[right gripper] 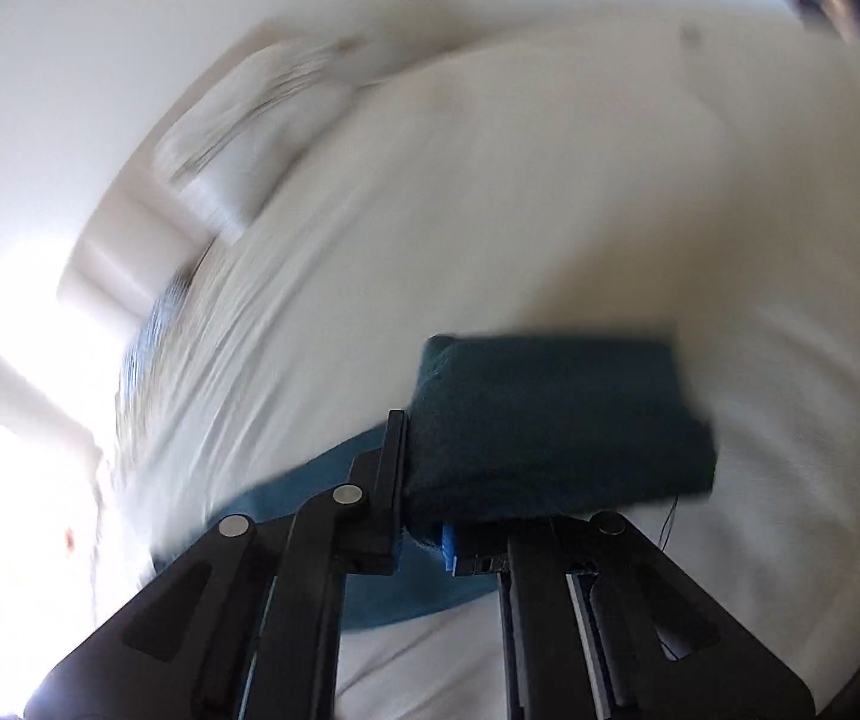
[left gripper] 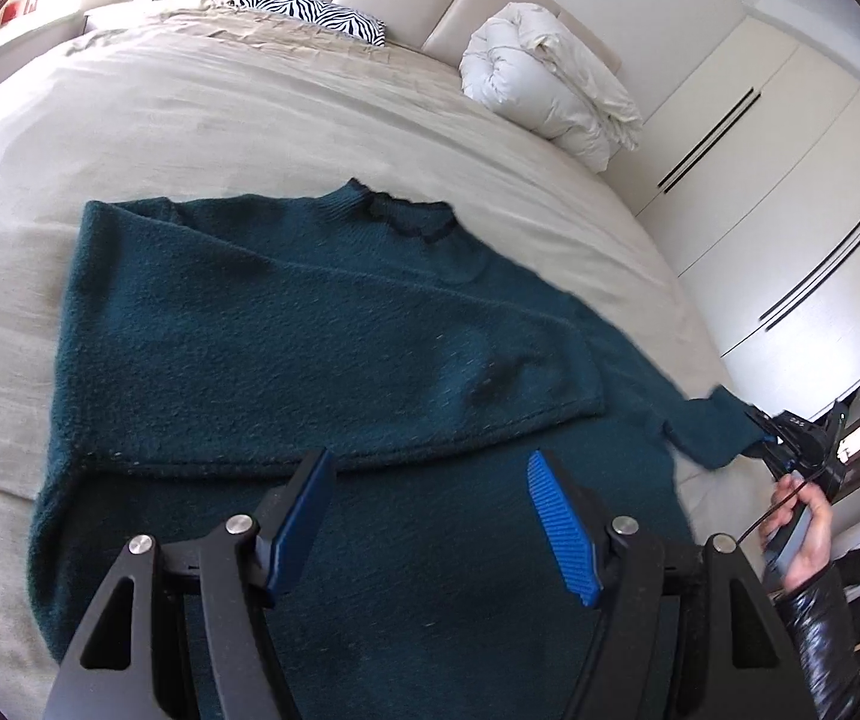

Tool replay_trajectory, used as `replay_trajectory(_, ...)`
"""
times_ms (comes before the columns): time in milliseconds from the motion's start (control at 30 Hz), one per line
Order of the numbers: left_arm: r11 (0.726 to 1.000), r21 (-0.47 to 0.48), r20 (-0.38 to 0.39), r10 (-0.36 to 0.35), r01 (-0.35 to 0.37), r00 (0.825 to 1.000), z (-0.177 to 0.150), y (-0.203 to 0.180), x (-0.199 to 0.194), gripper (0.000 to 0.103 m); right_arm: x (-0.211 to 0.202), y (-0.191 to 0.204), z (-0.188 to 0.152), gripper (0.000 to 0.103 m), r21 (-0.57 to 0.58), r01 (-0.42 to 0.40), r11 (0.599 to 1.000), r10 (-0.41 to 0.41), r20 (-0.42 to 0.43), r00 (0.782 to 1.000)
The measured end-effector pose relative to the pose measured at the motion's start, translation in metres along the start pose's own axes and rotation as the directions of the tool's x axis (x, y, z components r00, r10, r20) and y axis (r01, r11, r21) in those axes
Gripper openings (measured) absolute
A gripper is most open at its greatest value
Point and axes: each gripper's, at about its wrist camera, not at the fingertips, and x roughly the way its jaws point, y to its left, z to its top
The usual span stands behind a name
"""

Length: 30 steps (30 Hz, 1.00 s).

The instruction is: Fold small clothes

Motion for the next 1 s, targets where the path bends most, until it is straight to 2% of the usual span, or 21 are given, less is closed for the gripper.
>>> replay_trajectory(67, 0.999, -0.030, 0.003, -0.037, 0.037, 0.999, 0.003, -0.001, -0.001, 0.073, -0.002, 0.065, -0.014, 0.008, -0.214, -0.006, 0.977, 0.006, 0.001, 1.000)
replay_trajectory(100, 0.997, -0.048, 0.004, -0.058, 0.058, 0.998, 0.005, -0.001, 0.000, 0.073, -0.003, 0.105, -0.030, 0.008, -0.341, -0.012, 0.940, 0.011, -0.004, 1.000)
replay_trajectory(133, 0.995, -0.062, 0.003, -0.074, 0.074, 0.997, 0.007, -0.001, 0.000, 0.074, -0.003, 0.133, -0.046, 0.008, -0.435, -0.012, 0.900, 0.009, -0.008, 1.000)
replay_trajectory(200, 0.992, -0.085, 0.003, -0.096, 0.096, 0.995, 0.008, 0.000, 0.002, 0.075, 0.001, 0.189, -0.086, 0.008, -0.644, 0.016, 0.765, -0.014, 0.008, 1.000)
replay_trajectory(267, 0.988, -0.104, -0.010, -0.115, 0.114, 0.993, 0.008, 0.000, 0.007, 0.077, 0.014, 0.240, -0.137, 0.008, -0.825, 0.064, 0.561, -0.050, 0.043, 0.998)
replay_trajectory(300, 0.986, -0.116, -0.018, -0.126, 0.123, 0.992, 0.007, 0.001, 0.010, 0.077, 0.020, 0.260, -0.175, 0.008, -0.906, 0.105, 0.411, -0.079, 0.079, 0.994)
replay_trajectory(333, 0.982, -0.133, -0.029, -0.143, 0.138, 0.989, 0.007, 0.002, 0.014, 0.077, 0.025, 0.269, -0.205, 0.008, -0.950, 0.141, 0.279, -0.105, 0.116, 0.988)
replay_trajectory(400, 0.970, -0.175, -0.044, -0.180, 0.170, 0.983, 0.005, 0.005, 0.022, 0.077, 0.042, 0.283, -0.264, 0.008, -0.987, 0.161, 0.024, -0.154, 0.155, 0.976)
replay_trajectory(433, 0.964, -0.195, -0.052, -0.195, 0.181, 0.980, 0.005, 0.007, 0.027, 0.077, 0.045, 0.280, -0.281, 0.008, -0.986, 0.163, -0.031, -0.159, 0.166, 0.973)
replay_trajectory(467, 0.958, -0.211, -0.058, -0.211, 0.194, 0.976, 0.004, 0.008, 0.031, 0.077, 0.045, 0.277, -0.295, 0.008, -0.985, 0.162, -0.060, -0.160, 0.170, 0.972)
replay_trajectory(533, 0.952, -0.227, -0.074, -0.226, 0.205, 0.971, 0.003, 0.009, 0.038, 0.079, 0.047, 0.270, -0.304, 0.008, -0.988, 0.146, -0.058, -0.167, 0.154, 0.974)
replay_trajectory(600, 0.946, -0.248, -0.100, -0.238, 0.207, 0.966, 0.004, 0.009, 0.049, 0.079, 0.039, 0.267, -0.313, 0.008, -0.984, 0.166, -0.066, -0.152, 0.175, 0.973)
replay_trajectory(733, 0.923, -0.300, -0.138, -0.292, 0.241, 0.946, 0.012, 0.003, 0.067, 0.080, 0.036, 0.257, -0.306, 0.008, -0.989, 0.147, -0.026, -0.130, 0.149, 0.980)
replay_trajectory(767, 0.923, -0.295, -0.144, -0.297, 0.246, 0.944, 0.015, -0.001, 0.070, 0.084, 0.035, 0.255, -0.305, 0.008, -0.990, 0.142, -0.016, -0.129, 0.143, 0.981)
replay_trajectory(833, 0.931, -0.276, -0.175, -0.294, 0.239, 0.940, 0.019, -0.010, 0.080, 0.090, 0.031, 0.254, -0.302, 0.009, -0.992, 0.121, 0.032, -0.123, 0.116, 0.986)
replay_trajectory(900, 0.927, -0.287, -0.207, -0.305, 0.241, 0.929, 0.018, -0.016, 0.092, 0.089, 0.027, 0.251, -0.305, 0.010, -0.991, 0.082, 0.103, -0.123, 0.069, 0.990)
replay_trajectory(933, 0.923, -0.297, -0.219, -0.316, 0.246, 0.923, 0.017, -0.018, 0.099, 0.085, 0.025, 0.249, -0.301, 0.010, -0.989, 0.070, 0.129, -0.123, 0.054, 0.991)
replay_trajectory(967, 0.921, -0.302, -0.230, -0.322, 0.247, 0.918, 0.016, -0.019, 0.105, 0.070, 0.024, 0.247, -0.297, 0.010, -0.985, 0.053, 0.162, -0.122, 0.034, 0.992)
replay_trajectory(1000, 0.921, -0.303, -0.243, -0.323, 0.244, 0.915, 0.015, -0.021, 0.109, 0.061, 0.021, 0.244, -0.293, 0.011, -0.980, 0.032, 0.197, -0.120, 0.008, 0.993)
